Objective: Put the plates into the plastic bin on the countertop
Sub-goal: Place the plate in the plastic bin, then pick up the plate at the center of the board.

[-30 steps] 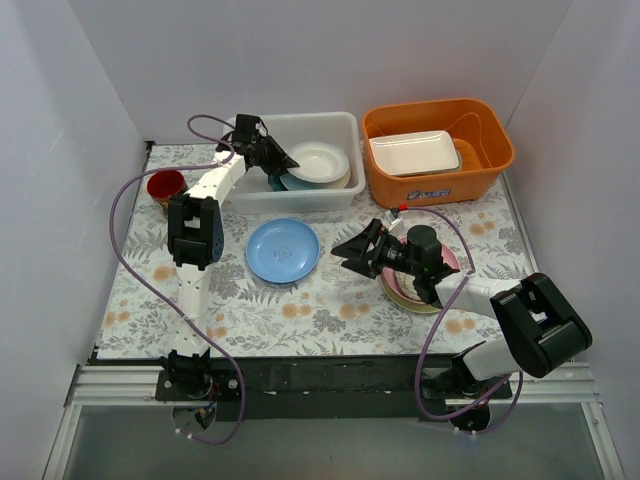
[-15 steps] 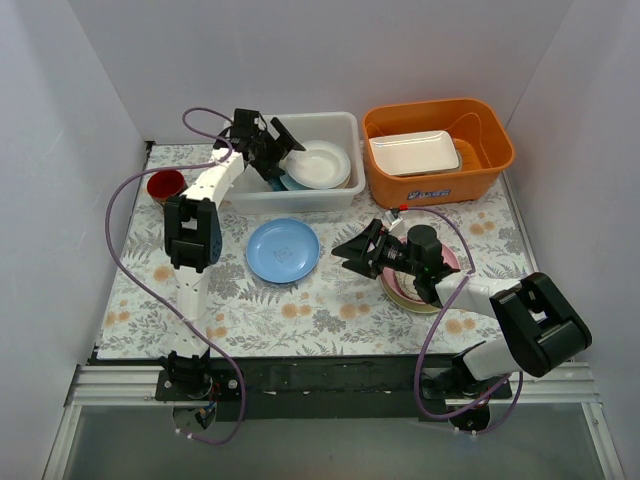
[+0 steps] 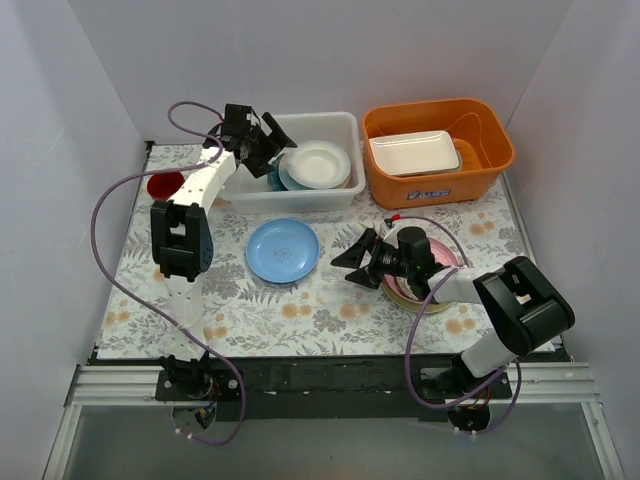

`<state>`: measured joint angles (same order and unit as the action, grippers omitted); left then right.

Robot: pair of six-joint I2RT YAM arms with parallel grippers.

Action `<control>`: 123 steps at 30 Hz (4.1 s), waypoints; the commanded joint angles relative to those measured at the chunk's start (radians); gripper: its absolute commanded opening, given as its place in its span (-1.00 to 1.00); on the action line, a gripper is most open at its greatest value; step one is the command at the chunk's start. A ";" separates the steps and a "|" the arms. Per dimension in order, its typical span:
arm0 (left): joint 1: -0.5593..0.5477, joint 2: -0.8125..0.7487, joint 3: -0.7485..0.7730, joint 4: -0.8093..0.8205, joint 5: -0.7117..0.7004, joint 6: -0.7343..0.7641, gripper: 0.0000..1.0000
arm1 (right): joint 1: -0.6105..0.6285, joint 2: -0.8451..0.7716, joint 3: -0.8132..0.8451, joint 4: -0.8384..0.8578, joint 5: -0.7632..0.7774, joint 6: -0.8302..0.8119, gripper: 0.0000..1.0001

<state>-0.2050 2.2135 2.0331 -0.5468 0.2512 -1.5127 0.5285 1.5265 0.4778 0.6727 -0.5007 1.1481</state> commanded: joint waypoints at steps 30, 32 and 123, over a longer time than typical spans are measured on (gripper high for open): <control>0.026 -1.187 -1.025 0.042 0.175 0.009 0.96 | 0.103 0.115 0.163 -0.116 0.117 -0.062 0.68; 0.026 -1.216 -1.054 0.038 0.191 -0.003 0.96 | 0.114 0.136 0.200 -0.149 0.128 -0.077 0.65; -0.036 -1.355 -1.197 -0.079 0.083 0.019 0.81 | 0.176 -0.186 0.298 -0.558 0.260 -0.154 -0.97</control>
<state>-0.2123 0.8246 0.8066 -0.6762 0.3691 -1.5070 0.6971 1.3365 0.7708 0.0608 -0.2134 1.0046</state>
